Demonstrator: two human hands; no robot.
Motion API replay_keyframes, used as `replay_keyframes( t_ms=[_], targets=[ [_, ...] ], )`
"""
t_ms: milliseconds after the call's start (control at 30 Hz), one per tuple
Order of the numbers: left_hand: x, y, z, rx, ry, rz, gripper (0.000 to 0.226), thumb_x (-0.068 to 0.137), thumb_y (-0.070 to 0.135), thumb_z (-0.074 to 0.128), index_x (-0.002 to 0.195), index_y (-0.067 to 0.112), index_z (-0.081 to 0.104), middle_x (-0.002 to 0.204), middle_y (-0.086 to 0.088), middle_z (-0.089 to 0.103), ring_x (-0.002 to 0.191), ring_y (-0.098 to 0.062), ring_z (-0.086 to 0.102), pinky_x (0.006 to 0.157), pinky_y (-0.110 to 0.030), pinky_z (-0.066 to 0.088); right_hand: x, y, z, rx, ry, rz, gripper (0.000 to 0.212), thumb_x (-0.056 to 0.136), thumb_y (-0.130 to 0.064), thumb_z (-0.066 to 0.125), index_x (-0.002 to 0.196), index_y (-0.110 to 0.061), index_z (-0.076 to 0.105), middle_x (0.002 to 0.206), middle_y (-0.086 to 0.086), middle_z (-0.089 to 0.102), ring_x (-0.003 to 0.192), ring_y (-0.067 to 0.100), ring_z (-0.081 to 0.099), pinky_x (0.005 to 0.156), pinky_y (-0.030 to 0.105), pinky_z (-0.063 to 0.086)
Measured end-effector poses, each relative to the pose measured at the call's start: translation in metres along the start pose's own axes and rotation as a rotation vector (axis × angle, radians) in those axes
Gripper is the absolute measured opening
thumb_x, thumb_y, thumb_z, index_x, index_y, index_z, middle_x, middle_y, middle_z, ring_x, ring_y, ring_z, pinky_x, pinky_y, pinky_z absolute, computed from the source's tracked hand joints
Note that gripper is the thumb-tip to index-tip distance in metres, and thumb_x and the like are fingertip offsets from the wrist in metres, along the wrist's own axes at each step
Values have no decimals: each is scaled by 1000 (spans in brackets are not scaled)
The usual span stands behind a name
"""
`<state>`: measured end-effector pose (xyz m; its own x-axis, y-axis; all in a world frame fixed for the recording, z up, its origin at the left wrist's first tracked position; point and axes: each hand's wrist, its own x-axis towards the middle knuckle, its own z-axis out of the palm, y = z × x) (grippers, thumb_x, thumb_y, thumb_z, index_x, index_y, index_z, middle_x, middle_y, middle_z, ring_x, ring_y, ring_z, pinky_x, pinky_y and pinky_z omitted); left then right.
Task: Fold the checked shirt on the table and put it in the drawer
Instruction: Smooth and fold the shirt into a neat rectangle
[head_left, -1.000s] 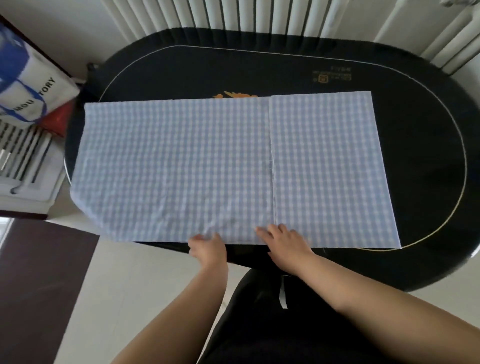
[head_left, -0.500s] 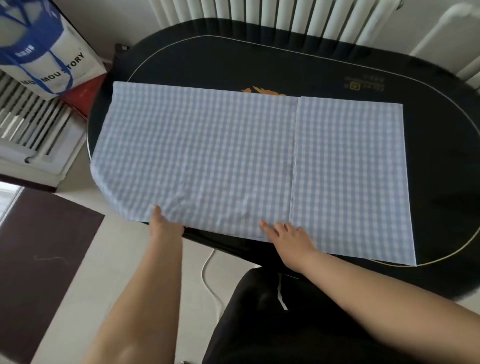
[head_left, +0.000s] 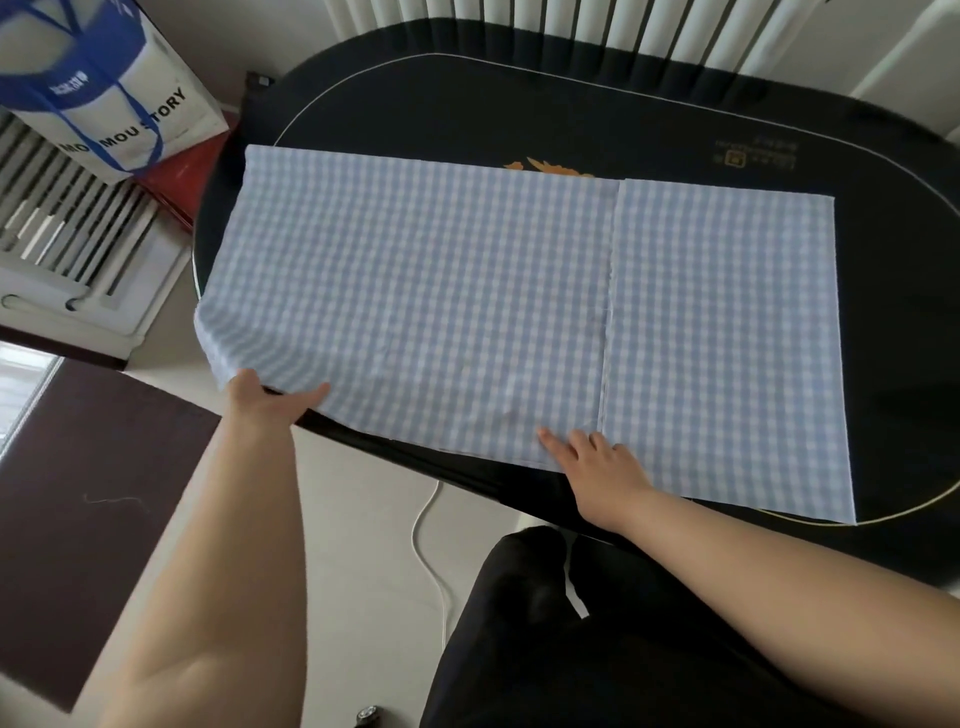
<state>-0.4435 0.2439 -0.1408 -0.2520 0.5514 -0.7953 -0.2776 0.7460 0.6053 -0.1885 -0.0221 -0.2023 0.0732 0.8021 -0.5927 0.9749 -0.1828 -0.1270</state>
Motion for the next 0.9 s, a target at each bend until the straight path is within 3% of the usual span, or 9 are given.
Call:
replay_keyframes(
  t_ms=[67, 200, 267, 333, 433, 533, 633, 800, 900],
  targets=[
    [-7, -16, 18, -49, 46, 190, 45, 87, 19, 66, 125, 2, 48, 120, -17, 55, 97, -26, 53, 83, -37, 44, 0, 0, 0, 32, -14, 8, 88, 85, -12, 47, 151, -29, -9, 139, 8, 34, 118, 28, 40, 90, 35, 41],
    [-46, -71, 50, 443, -89, 873, 21, 98, 14, 41, 85, 8, 56, 83, -4, 55, 78, -11, 50, 81, -37, 43, 1, 1, -2, 62, -61, 23, 88, 85, -9, 44, 150, -32, -10, 140, 6, 32, 124, 28, 36, 96, 38, 40],
    [-46, -116, 43, 896, -277, 1212, 17, 94, 7, 47, 87, 0, 61, 104, -16, 61, 111, -30, 55, 99, -39, 40, 1, 4, -3, 135, -85, 27, 86, 84, -10, 45, 151, -34, -4, 138, 3, 33, 126, 26, 34, 98, 38, 39],
    [-32, -152, 22, 1231, -487, 1420, 20, 92, 4, 54, 109, 4, 64, 140, -11, 49, 140, -35, 28, 108, -34, 29, 2, 9, -4, 336, -61, 38, 69, 87, -14, 45, 148, -33, 19, 128, -1, 41, 121, 23, 40, 95, 36, 40],
    [-16, -168, -2, 1606, -507, 1233, 51, 98, 21, 47, 142, 43, 35, 160, 9, 8, 147, -18, -5, 106, -46, 32, 8, 18, 0, 1060, 158, 324, 25, 98, -20, 44, 120, -19, 55, 103, -3, 58, 101, 22, 57, 89, 35, 48],
    [-18, -169, -8, 1740, -472, 1127, 56, 100, 29, 41, 148, 45, 17, 159, 13, -5, 145, -11, -15, 110, -47, 25, 10, 28, -9, 1673, 203, 622, 30, 103, -23, 34, 118, -10, 57, 91, 5, 68, 81, 20, 65, 74, 32, 52],
    [-21, -160, -4, 1668, -450, 1064, 66, 96, 24, 49, 151, 36, 13, 160, 7, -1, 146, -12, -10, 114, -47, 25, 10, 29, -18, 1642, 145, 617, 30, 103, -31, 38, 113, -10, 57, 94, 8, 69, 81, 21, 66, 76, 32, 52],
    [-31, -163, 4, 1461, -440, 1019, 51, 100, 16, 41, 146, 37, 31, 159, 9, 11, 147, -13, -4, 112, -45, 26, 21, 11, -35, 1647, 11, 629, 51, 86, -54, 60, 102, -7, 68, 97, 10, 73, 86, 26, 70, 82, 40, 58],
    [-39, -166, 12, 1345, -417, 943, 52, 101, 14, 38, 145, 39, 31, 159, 9, 11, 147, -12, -5, 114, -48, 23, 35, 1, -47, 1781, -11, 637, 36, 89, -28, 63, 116, -5, 59, 88, 6, 64, 72, 18, 61, 62, 29, 51]
  ],
)
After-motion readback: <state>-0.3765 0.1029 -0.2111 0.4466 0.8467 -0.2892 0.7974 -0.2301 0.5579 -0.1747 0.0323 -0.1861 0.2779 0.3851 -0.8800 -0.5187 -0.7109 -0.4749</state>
